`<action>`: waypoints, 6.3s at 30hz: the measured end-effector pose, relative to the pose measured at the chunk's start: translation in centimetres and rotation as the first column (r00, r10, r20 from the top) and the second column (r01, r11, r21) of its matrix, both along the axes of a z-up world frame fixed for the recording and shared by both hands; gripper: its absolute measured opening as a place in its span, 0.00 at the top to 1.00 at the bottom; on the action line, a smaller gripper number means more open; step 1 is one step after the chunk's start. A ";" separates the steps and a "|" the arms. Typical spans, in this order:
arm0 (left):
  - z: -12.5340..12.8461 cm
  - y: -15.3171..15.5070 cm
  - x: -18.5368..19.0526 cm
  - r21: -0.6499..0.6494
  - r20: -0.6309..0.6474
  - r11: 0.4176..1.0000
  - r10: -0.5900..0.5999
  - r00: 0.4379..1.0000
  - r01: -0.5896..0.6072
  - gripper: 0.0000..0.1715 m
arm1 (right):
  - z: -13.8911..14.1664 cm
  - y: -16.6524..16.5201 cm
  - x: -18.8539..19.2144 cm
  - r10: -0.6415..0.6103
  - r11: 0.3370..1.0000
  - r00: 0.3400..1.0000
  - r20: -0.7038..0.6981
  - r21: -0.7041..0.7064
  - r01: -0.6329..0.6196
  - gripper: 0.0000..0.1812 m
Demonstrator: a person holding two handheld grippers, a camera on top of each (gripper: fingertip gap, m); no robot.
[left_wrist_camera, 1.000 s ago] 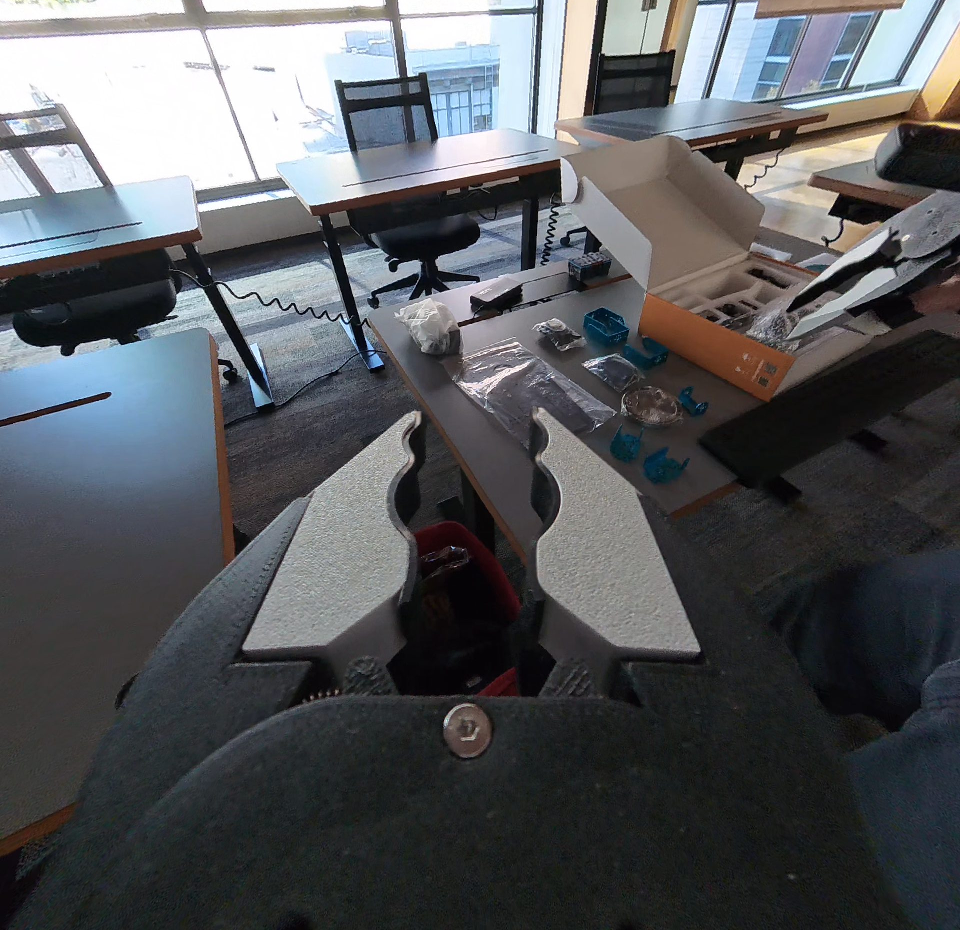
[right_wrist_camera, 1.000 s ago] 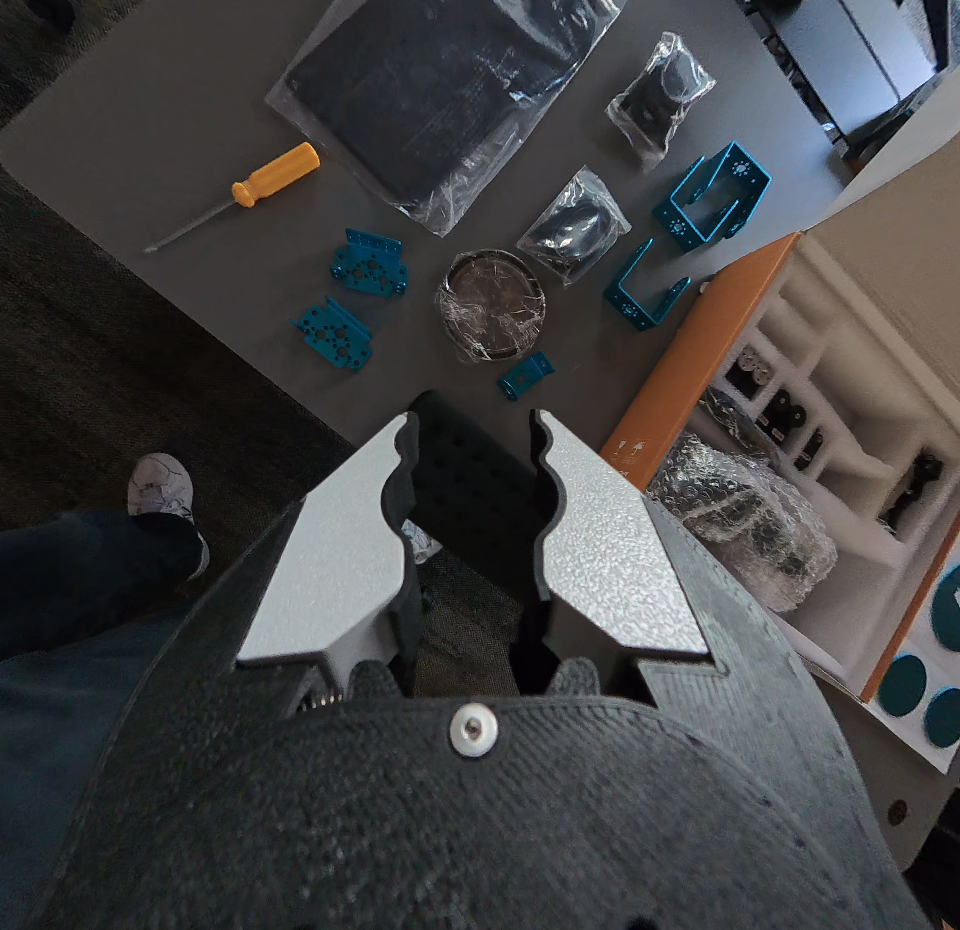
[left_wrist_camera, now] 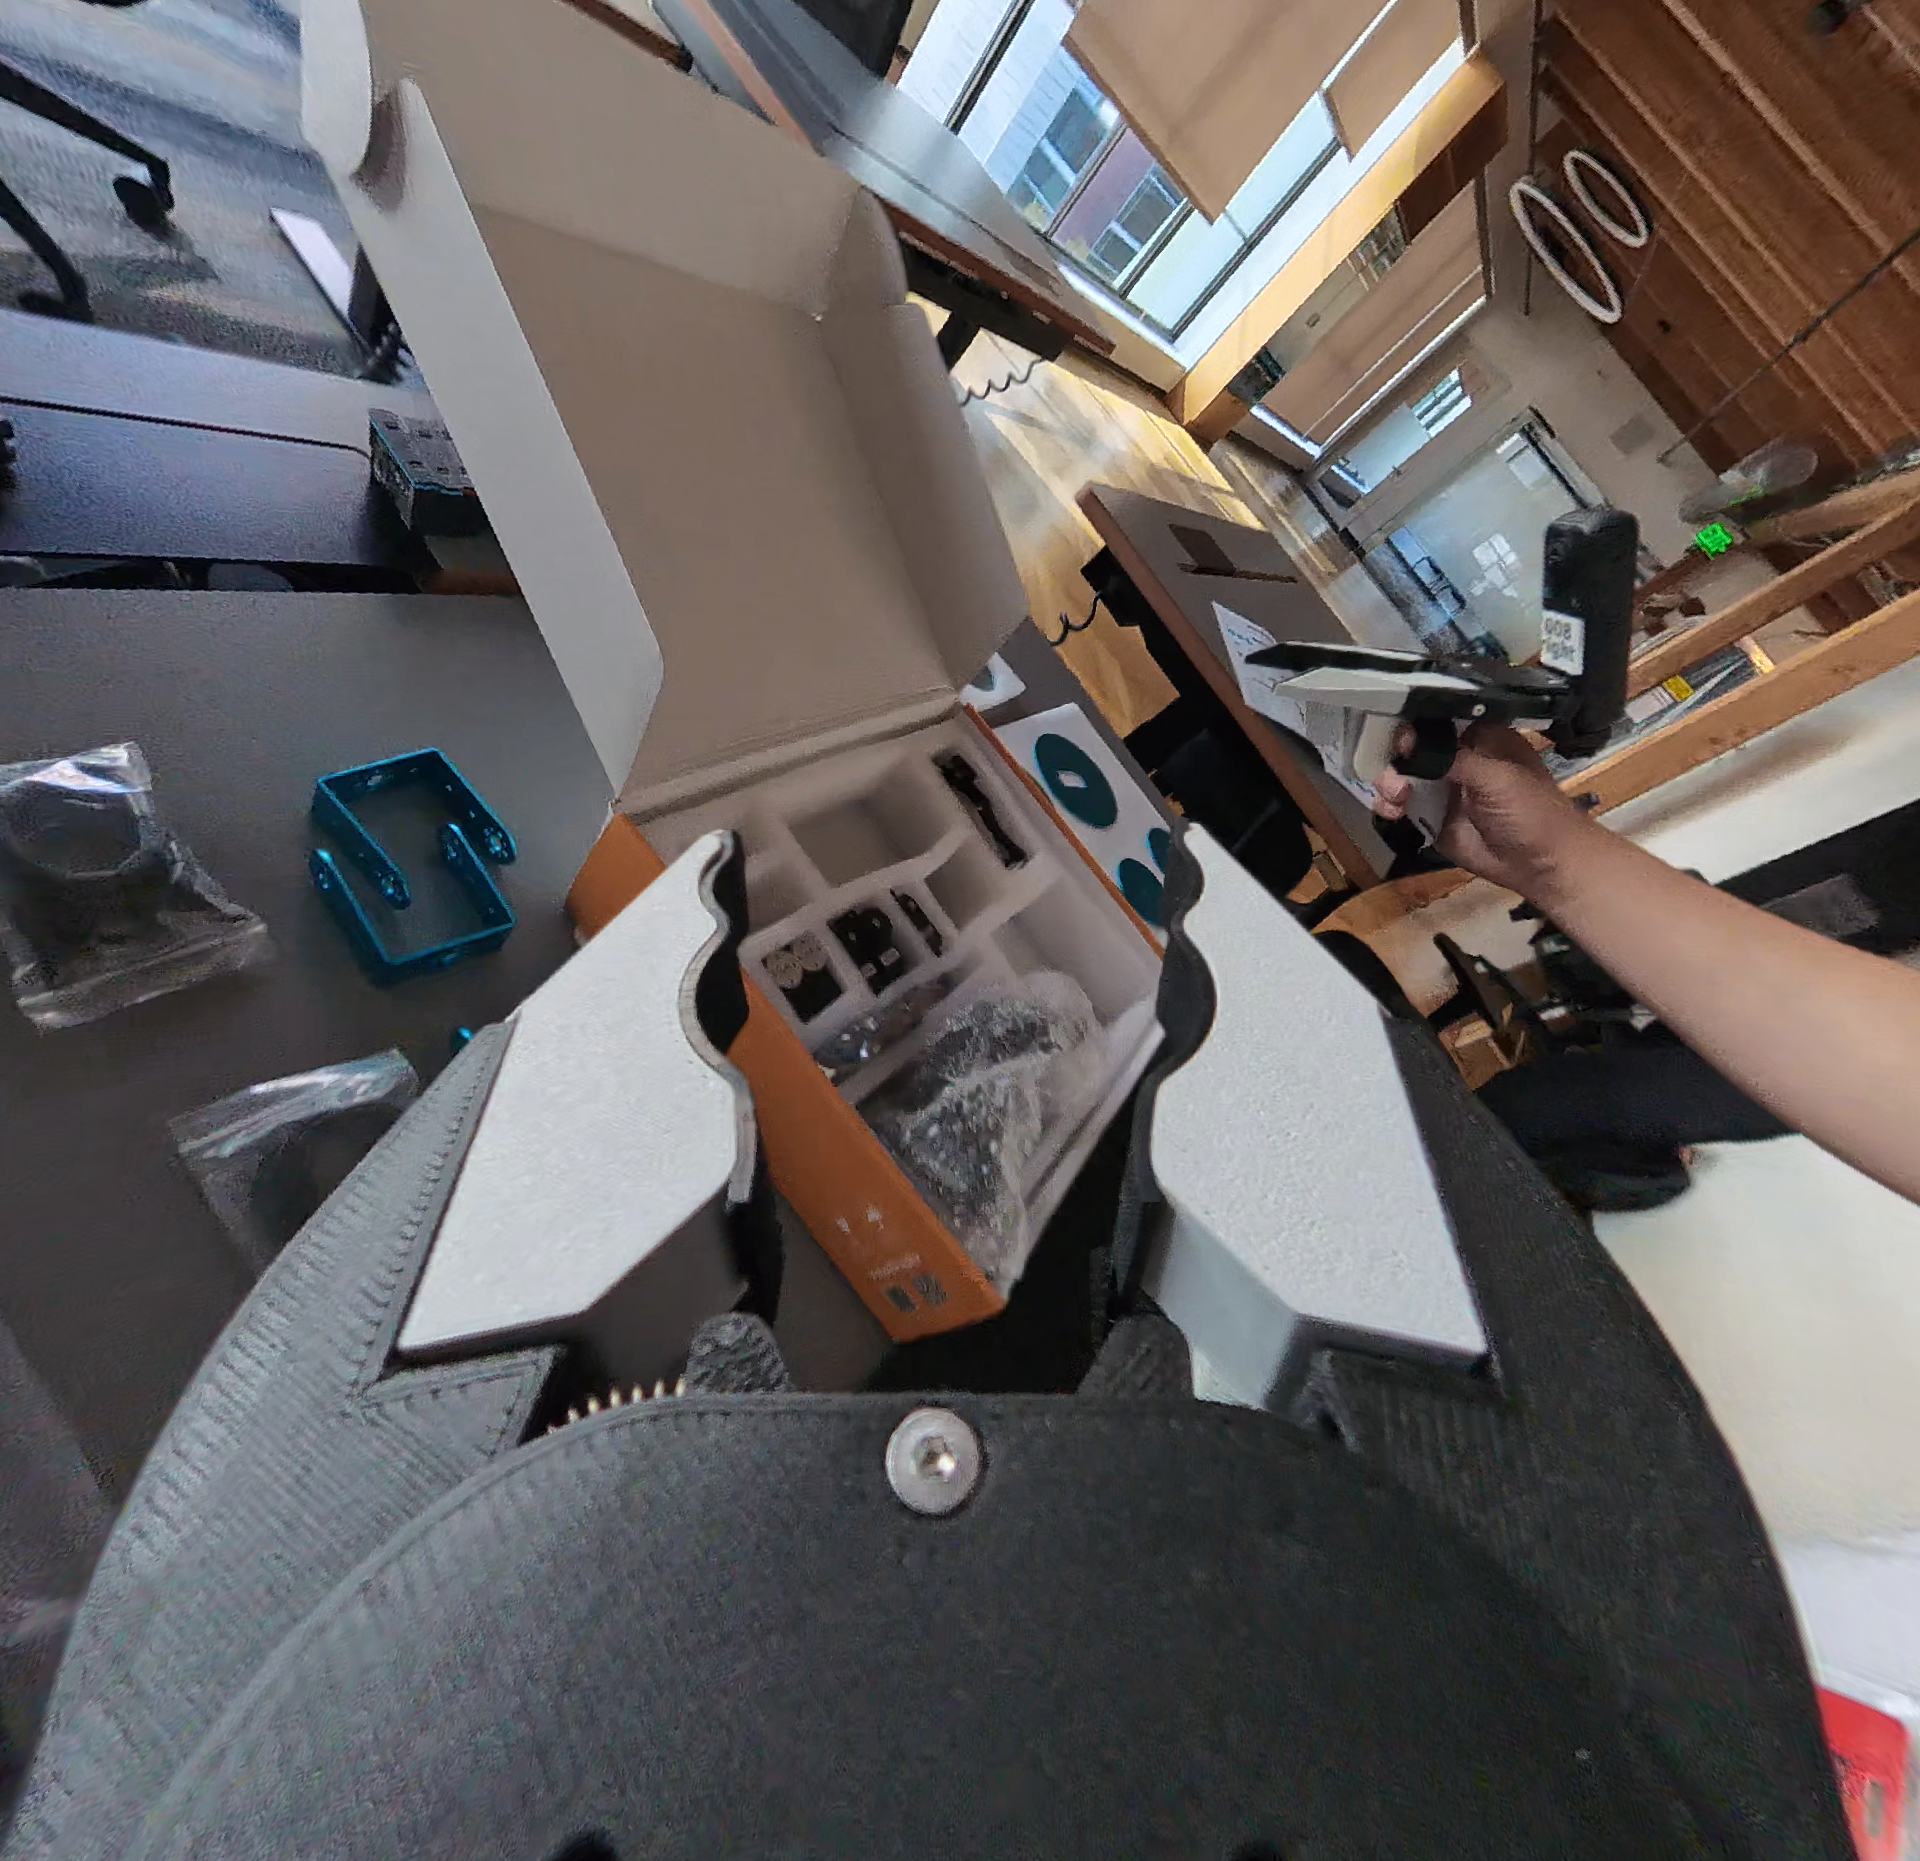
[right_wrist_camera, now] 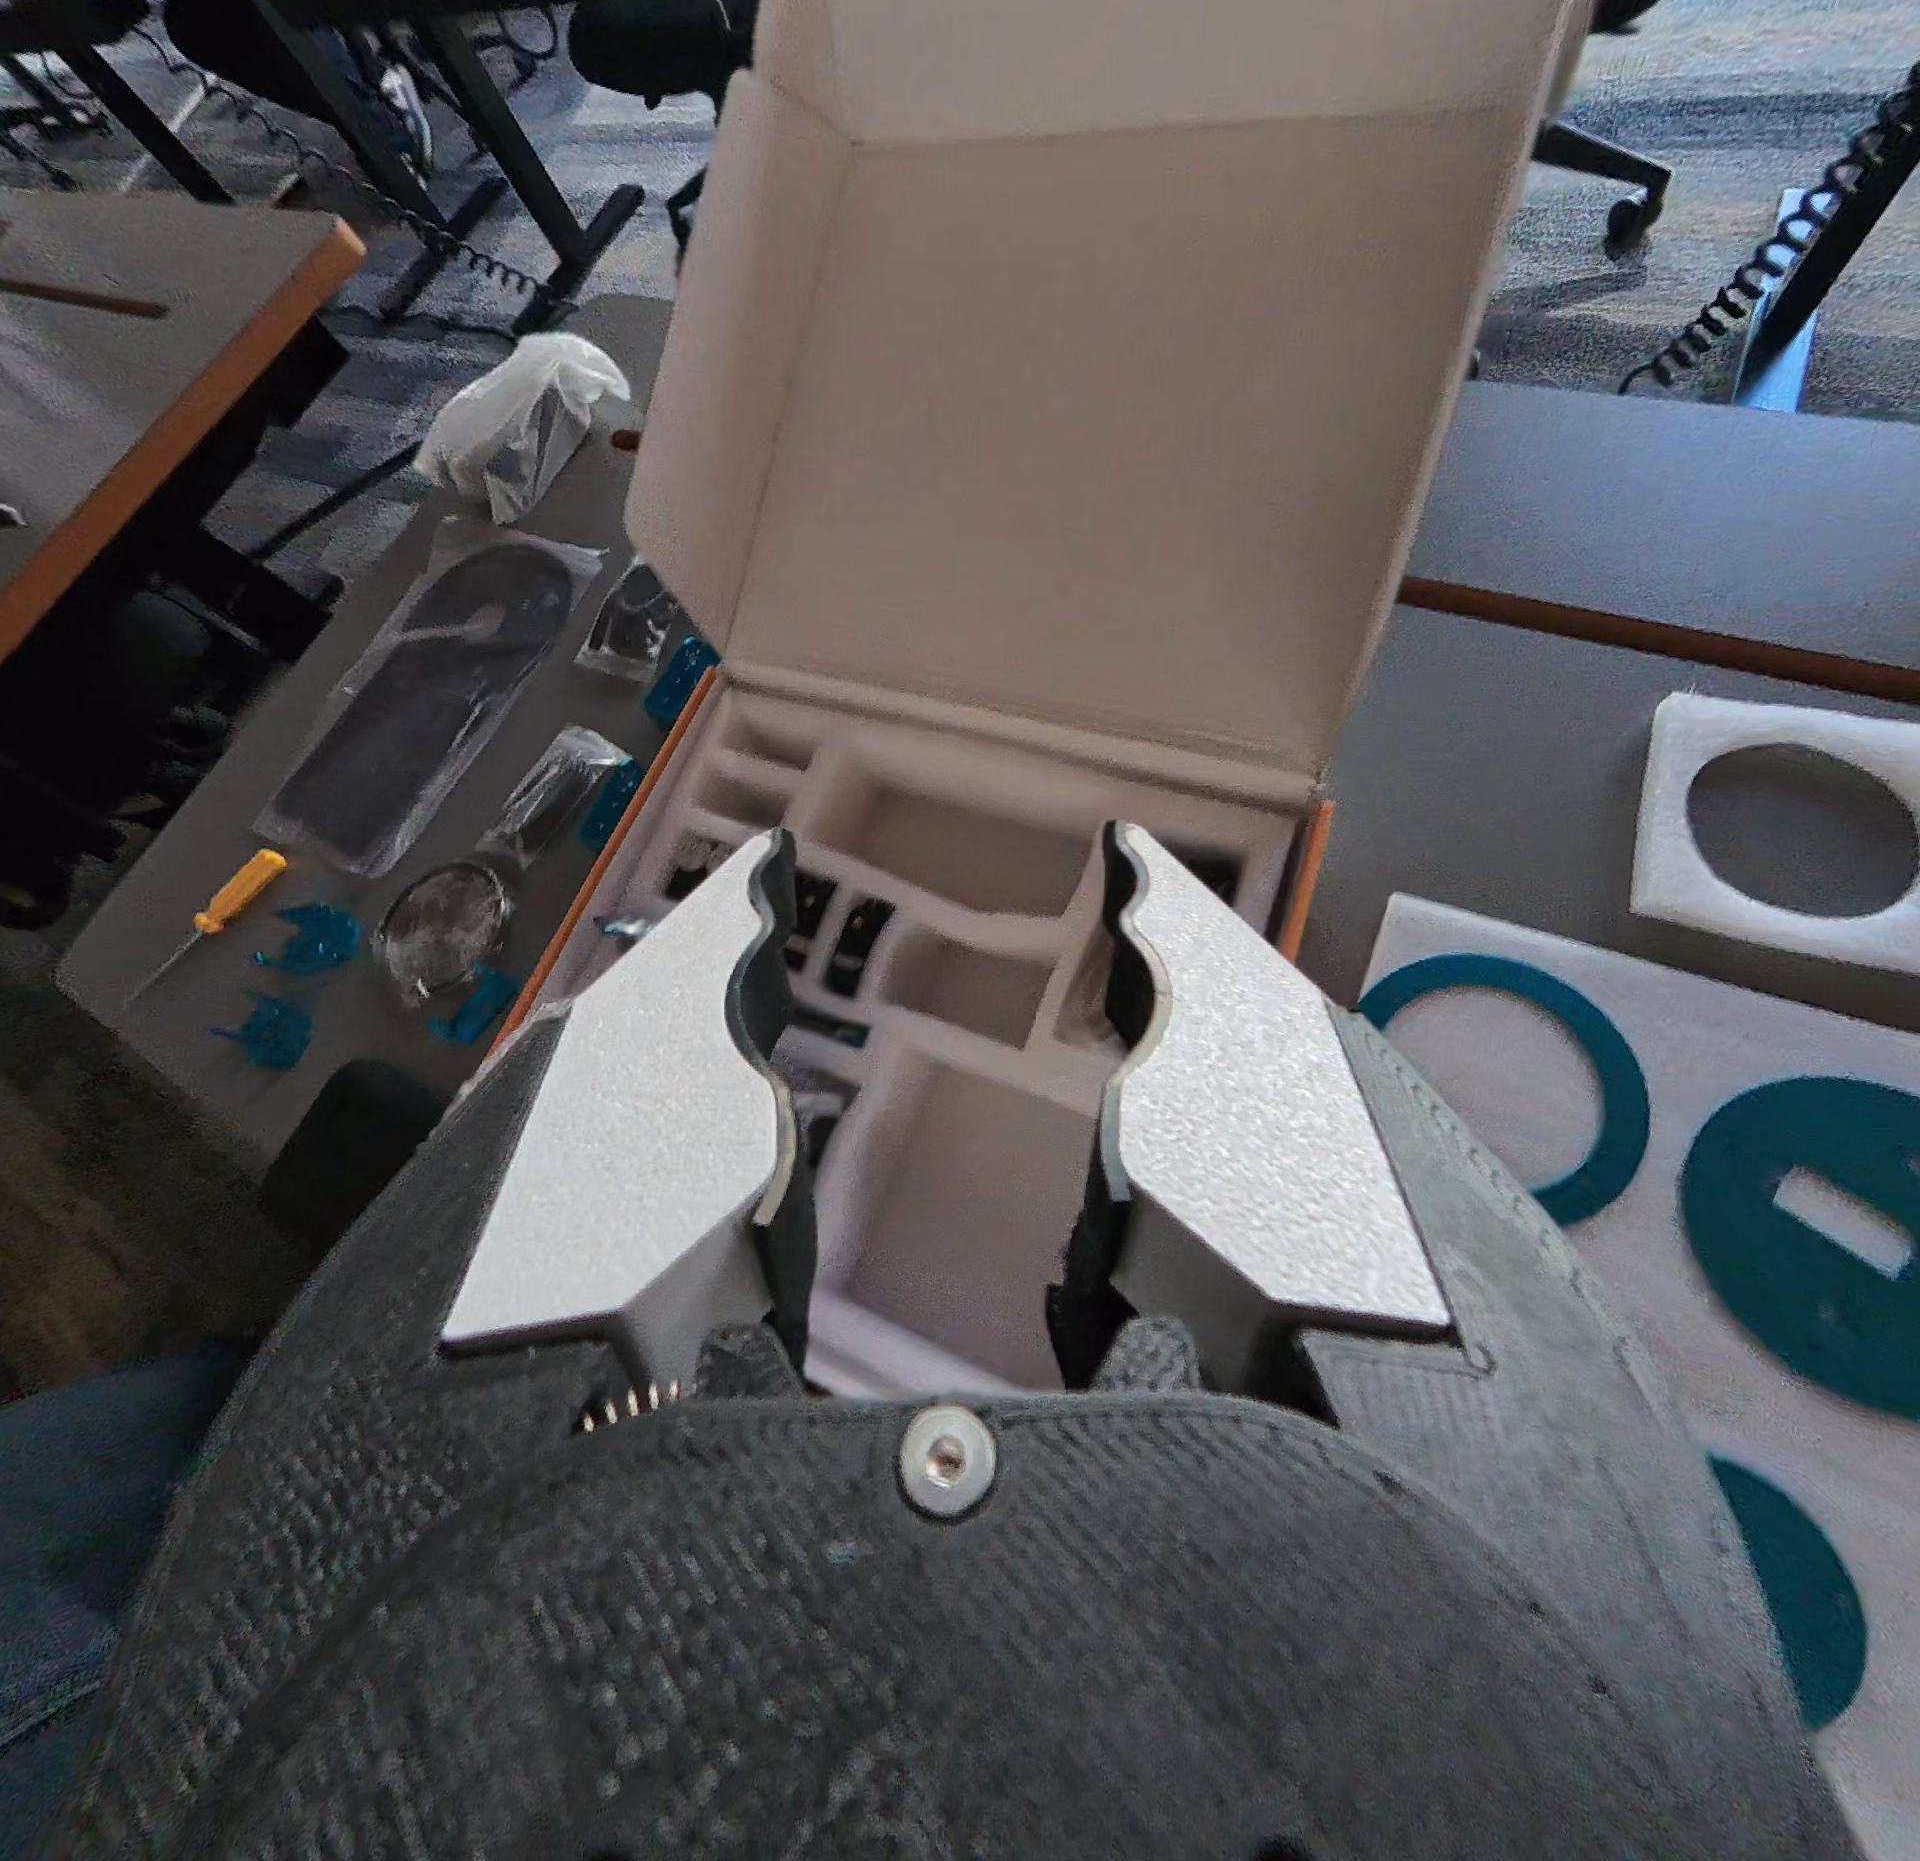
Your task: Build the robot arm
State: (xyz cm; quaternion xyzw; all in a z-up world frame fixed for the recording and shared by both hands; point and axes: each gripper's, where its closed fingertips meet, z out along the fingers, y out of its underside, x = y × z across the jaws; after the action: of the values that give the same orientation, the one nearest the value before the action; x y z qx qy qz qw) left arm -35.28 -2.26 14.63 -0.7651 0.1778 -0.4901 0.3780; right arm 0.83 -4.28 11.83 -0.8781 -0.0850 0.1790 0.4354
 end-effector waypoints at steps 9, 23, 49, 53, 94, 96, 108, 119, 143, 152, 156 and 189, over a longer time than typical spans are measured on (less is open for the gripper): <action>-6.6 16.3 10.2 -0.203 -0.079 0.978 -0.065 0.995 0.048 0.38 | -4.1 14.1 6.9 -0.056 0.984 0.983 -0.175 -0.179 0.025 0.57; -11.4 26.5 15.0 -0.330 -0.176 0.944 -0.047 0.983 -0.014 0.67 | -11.8 24.3 8.6 0.048 0.892 0.996 0.071 -0.452 -0.010 0.97; -6.0 8.9 11.0 0.410 -0.372 0.876 0.415 0.830 -0.253 0.97 | -7.6 6.2 6.7 -0.059 0.957 0.998 -0.010 0.284 0.060 0.95; -6.3 7.8 11.0 0.435 -0.373 0.868 0.417 0.829 -0.241 0.97 | -8.1 5.3 6.9 -0.062 0.961 0.998 -0.015 0.269 0.064 0.95; -13.0 -3.3 15.2 -0.049 -0.469 0.999 -0.006 0.883 -0.019 1.00 | -22.0 -3.1 -11.1 0.978 0.194 0.128 0.165 -0.484 -0.853 1.00; -14.4 -3.2 17.2 -0.088 -0.472 0.989 -0.145 0.870 0.118 1.00 | -22.1 -3.2 -11.1 0.978 0.154 0.063 0.197 -0.491 -0.857 1.00; -21.2 -6.0 22.3 -0.232 -0.502 0.855 -0.514 0.695 0.464 0.88 | -22.5 -3.6 -11.1 0.960 0.260 0.182 0.211 -0.440 -0.860 1.00; -23.4 -6.5 22.6 -0.239 -0.520 0.873 -0.485 0.703 0.426 0.95 | -22.4 -3.4 -11.3 0.937 0.338 0.271 0.222 -0.367 -0.866 1.00; -23.7 -6.4 22.1 -0.222 -0.493 0.907 -0.420 0.762 0.357 1.00 | -21.4 -2.9 -13.9 0.791 -0.103 -0.275 0.547 -0.322 -0.941 0.95; -23.8 -6.8 21.6 -0.249 -0.477 0.923 -0.380 0.792 0.293 0.99 | -22.6 -3.0 -14.4 0.771 -0.178 -0.390 0.504 -0.418 -0.891 0.98; -23.8 -6.8 21.5 -0.239 -0.503 0.925 -0.377 0.778 0.294 0.99 | -22.4 -3.1 -14.0 0.820 -0.153 -0.395 0.414 -0.508 -0.848 0.97; -24.1 -7.3 21.7 -0.288 -0.481 0.907 -0.415 0.772 0.308 1.00 | -21.0 -3.1 -12.1 0.768 -0.155 -0.368 0.524 -0.406 -0.900 1.00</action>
State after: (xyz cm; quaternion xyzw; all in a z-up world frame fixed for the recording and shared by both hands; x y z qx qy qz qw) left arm -13.63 -9.58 -9.46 -0.8543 0.3715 -0.3372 0.1360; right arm -11.24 -7.38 -9.18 -0.4408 -0.8747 0.1195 0.1625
